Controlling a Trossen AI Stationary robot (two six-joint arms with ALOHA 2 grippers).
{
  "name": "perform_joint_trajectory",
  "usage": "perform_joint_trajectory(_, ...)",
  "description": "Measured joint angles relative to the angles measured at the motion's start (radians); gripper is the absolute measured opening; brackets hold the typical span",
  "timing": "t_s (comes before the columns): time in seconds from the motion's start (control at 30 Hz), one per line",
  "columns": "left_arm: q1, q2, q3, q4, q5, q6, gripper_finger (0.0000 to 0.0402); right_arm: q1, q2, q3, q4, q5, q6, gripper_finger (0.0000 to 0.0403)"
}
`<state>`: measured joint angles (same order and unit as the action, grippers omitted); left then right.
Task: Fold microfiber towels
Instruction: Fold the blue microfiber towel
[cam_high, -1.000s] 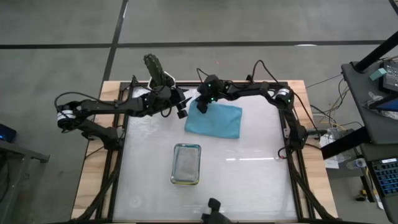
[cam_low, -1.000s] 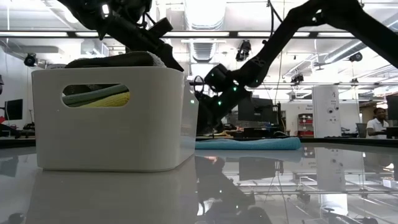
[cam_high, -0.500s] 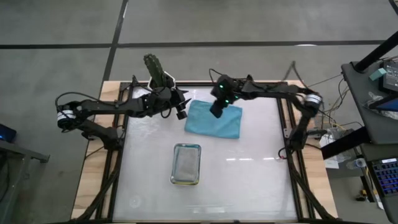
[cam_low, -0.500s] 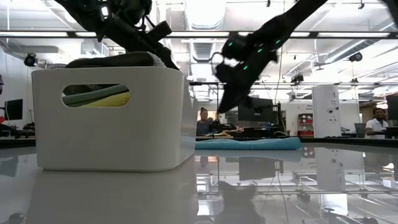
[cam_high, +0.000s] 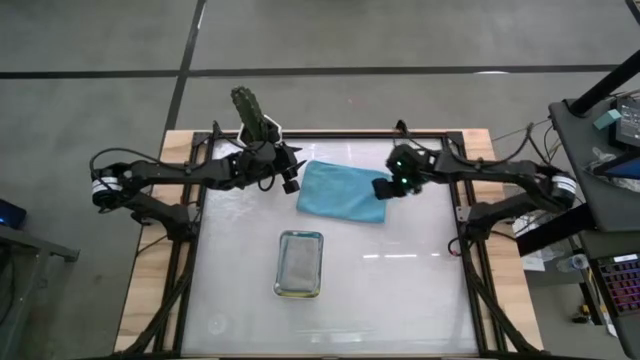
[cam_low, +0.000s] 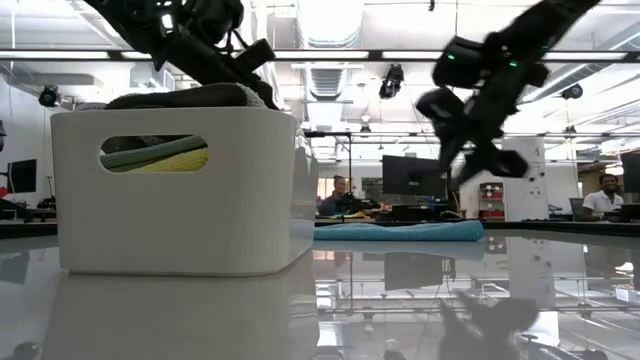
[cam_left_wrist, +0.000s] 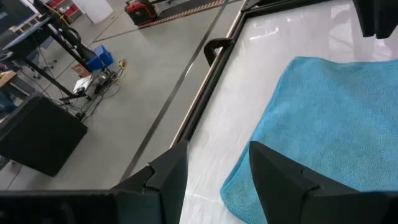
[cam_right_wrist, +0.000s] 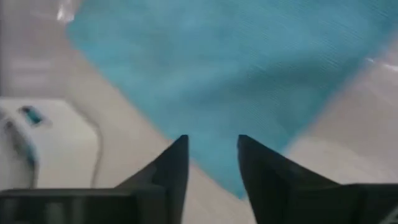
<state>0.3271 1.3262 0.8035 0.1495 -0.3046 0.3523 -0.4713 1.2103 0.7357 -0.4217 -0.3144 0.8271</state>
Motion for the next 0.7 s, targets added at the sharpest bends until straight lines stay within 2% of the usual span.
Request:
perform_joint_trajectory(0.17, 0.0, 0.0, -0.004, 0.0, 0.0, 0.0, 0.0155, 0.0, -0.051, -0.12, 0.018, 0.073, 0.113, 0.0201)
perform_joint_trajectory(0.37, 0.0, 0.0, -0.004, 0.012, 0.0, 0.0, 0.0155, -0.024, -0.009, -0.202, 0.178, 0.108, 0.092, 0.0259)
perform_joint_trajectory(0.57, 0.0, 0.0, -0.005, 0.027, 0.0, 0.0, 0.0155, -0.053, 0.073, -0.215, 0.262, 0.108, 0.036, 0.0271)
perform_joint_trajectory(0.7, 0.0, 0.0, -0.005, 0.029, 0.0, 0.0, 0.0155, -0.051, 0.146, -0.221, 0.428, 0.082, 0.024, 0.0264)
